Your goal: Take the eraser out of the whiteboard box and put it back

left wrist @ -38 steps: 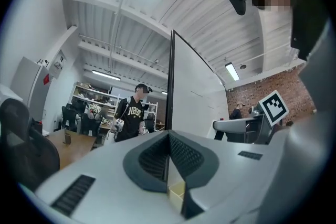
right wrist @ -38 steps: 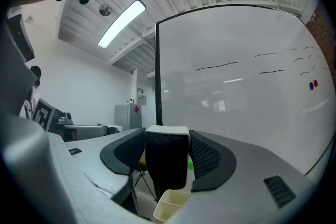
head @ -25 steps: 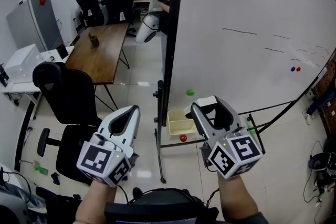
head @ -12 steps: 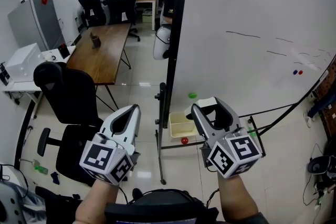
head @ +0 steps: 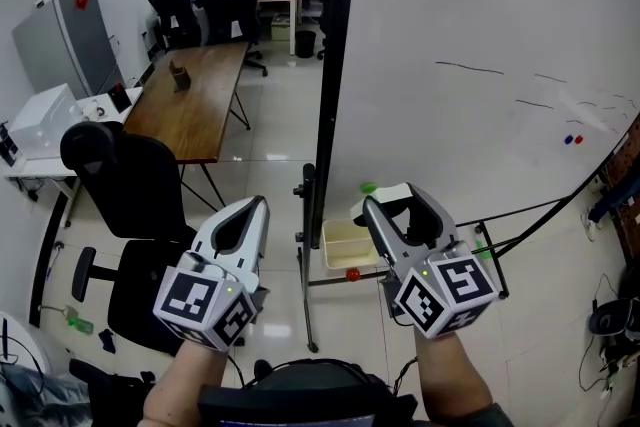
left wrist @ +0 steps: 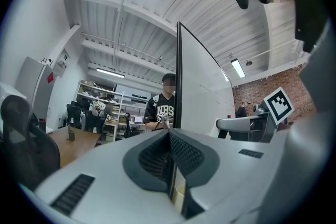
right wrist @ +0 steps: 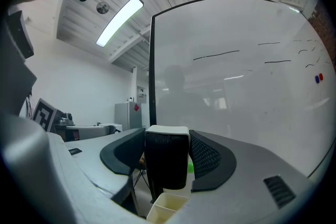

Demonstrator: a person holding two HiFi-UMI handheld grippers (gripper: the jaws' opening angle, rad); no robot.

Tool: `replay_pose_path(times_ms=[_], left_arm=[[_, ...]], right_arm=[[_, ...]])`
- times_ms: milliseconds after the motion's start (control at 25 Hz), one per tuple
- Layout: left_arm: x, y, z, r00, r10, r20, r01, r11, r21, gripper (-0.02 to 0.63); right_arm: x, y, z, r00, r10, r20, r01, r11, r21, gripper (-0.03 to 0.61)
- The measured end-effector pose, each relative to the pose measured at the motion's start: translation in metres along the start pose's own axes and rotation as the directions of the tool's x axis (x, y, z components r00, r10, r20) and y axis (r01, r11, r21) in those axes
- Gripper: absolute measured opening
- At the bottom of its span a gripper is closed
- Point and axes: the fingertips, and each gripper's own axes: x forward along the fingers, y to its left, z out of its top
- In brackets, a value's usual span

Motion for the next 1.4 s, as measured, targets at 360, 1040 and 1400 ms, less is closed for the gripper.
replay_pose_path(times_ms=[360, 1040, 1400], left_arm=[[0.018, 0.005, -0.002, 1.000, -0.006, -0.004, 0.006, 1.000, 0.001, 0.032], [0.041, 0.023, -0.055, 0.996, 0.016, -0.087, -0.019, 0.999, -0.038, 0.032], [0.052, 0.027, -0.100, 0.986, 0.004, -0.166, -0.015, 0.998, -0.063, 0.034]], right_arm=[[0.014, -0.012, -0.004, 1.000, -0.011, -0.009, 0.011, 1.000, 0.002, 0.281], [0.037, -0.022, -0.065, 0.999, -0.011, -0.047, 0.010, 0.999, -0.041, 0.281], [0.051, -0.032, -0.117, 0.994, -0.020, -0.110, 0.018, 1.000, -0.013, 0.281]])
